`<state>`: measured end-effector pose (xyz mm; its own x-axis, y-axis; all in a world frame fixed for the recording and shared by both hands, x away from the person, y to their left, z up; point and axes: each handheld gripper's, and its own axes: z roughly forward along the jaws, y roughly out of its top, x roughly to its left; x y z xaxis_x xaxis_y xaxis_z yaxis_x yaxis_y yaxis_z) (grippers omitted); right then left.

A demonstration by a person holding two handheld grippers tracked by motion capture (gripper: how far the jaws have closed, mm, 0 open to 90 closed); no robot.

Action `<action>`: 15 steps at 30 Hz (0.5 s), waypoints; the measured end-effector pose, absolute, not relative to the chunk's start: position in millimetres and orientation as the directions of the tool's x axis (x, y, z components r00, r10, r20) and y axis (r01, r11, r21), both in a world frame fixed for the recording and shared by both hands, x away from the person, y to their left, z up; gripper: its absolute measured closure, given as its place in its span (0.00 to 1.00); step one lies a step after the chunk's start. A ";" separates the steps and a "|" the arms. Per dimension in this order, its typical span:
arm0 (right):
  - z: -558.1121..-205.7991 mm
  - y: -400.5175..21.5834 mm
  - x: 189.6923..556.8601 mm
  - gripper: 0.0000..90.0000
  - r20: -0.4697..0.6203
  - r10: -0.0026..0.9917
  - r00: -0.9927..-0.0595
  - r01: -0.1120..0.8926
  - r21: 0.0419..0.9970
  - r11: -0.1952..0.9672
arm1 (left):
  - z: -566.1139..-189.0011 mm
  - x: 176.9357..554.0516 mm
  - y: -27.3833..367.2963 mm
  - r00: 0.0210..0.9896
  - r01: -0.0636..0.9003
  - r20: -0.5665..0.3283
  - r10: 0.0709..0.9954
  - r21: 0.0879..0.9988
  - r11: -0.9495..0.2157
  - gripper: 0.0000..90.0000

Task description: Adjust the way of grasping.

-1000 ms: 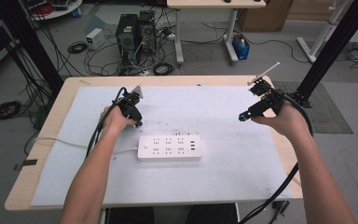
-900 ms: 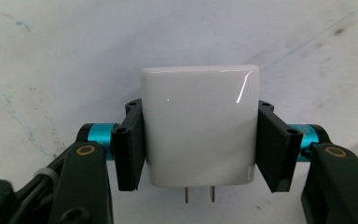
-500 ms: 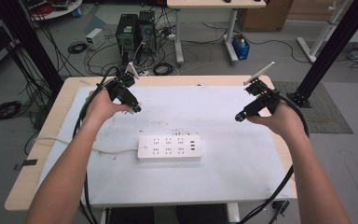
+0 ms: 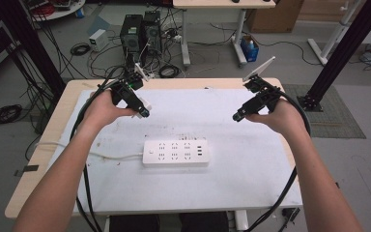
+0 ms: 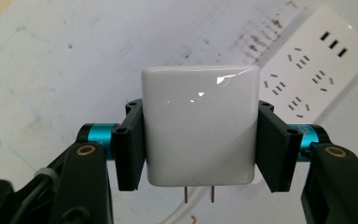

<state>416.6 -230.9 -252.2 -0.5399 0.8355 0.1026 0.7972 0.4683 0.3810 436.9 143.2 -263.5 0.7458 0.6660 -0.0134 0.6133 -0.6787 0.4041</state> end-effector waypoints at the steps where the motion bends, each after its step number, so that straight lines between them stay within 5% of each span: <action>1: -251.1 -229.8 416.5 0.21 0.125 0.835 -0.536 0.802 0.384 0.457 | -262.8 433.6 141.0 0.764 0.591 -0.016 0.645 0.418 -0.690 0.47; 10: -236.0 -216.9 409.7 0.21 0.296 0.833 -0.468 0.857 0.381 0.347 | -258.2 407.7 105.6 0.915 0.323 0.016 0.404 0.573 -0.754 0.47; 12: -235.2 -216.1 409.1 0.21 0.343 0.822 -0.454 0.869 0.375 0.324 | -258.2 407.7 105.6 0.915 0.323 0.016 0.404 0.573 -0.754 0.47; 15: -235.1 -209.7 405.2 0.21 0.448 0.793 -0.414 0.896 0.357 0.266 | -263.9 398.9 77.2 0.963 0.194 0.024 0.270 0.636 -0.747 0.47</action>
<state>405.2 -209.7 -235.1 -0.4135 0.7927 0.4478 0.8956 0.2657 0.3567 398.9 77.2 -263.9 0.9626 0.2700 0.0237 0.1940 -0.7471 0.6357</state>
